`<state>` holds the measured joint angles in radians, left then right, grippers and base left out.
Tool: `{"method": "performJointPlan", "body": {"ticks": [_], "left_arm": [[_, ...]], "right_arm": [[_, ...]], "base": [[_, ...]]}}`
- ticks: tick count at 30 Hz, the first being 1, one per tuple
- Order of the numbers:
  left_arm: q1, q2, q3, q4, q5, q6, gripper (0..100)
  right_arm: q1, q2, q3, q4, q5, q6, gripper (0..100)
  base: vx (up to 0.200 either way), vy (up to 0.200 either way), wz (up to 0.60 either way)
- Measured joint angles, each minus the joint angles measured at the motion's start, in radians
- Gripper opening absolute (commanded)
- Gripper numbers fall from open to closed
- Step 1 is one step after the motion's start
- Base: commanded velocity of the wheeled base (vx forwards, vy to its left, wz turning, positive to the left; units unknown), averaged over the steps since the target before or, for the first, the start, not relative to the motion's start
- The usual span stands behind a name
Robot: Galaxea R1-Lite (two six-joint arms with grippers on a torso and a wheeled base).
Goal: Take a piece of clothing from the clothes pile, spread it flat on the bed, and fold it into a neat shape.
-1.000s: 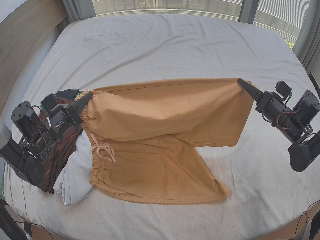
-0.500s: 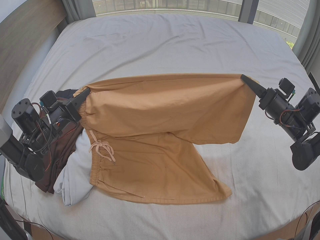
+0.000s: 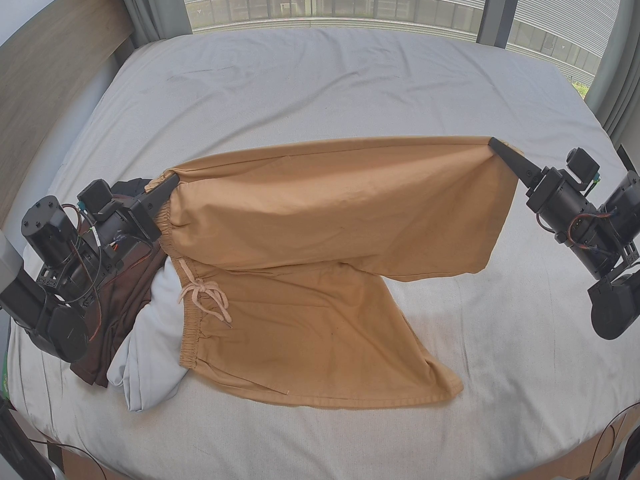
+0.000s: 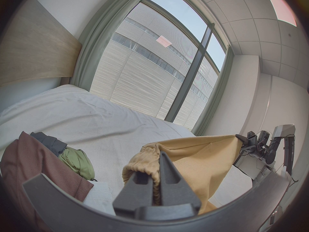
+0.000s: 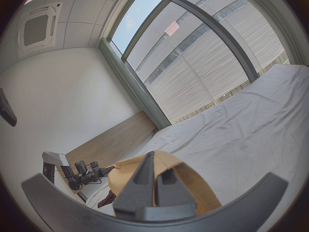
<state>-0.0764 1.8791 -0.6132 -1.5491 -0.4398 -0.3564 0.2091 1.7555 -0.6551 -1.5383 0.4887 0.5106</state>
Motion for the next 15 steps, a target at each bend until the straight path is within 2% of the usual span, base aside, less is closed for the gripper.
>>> {"method": "performJointPlan", "body": {"ticks": [15], "left_arm": [[0.003, 0.001, -0.013, 0.001, 0.003, -0.018, 0]], "right_arm": [[0.001, 0.009, 0.007, -0.001, -0.003, 0.0, 0]], "base": [[0.0, 0.0, 0.0]]}}
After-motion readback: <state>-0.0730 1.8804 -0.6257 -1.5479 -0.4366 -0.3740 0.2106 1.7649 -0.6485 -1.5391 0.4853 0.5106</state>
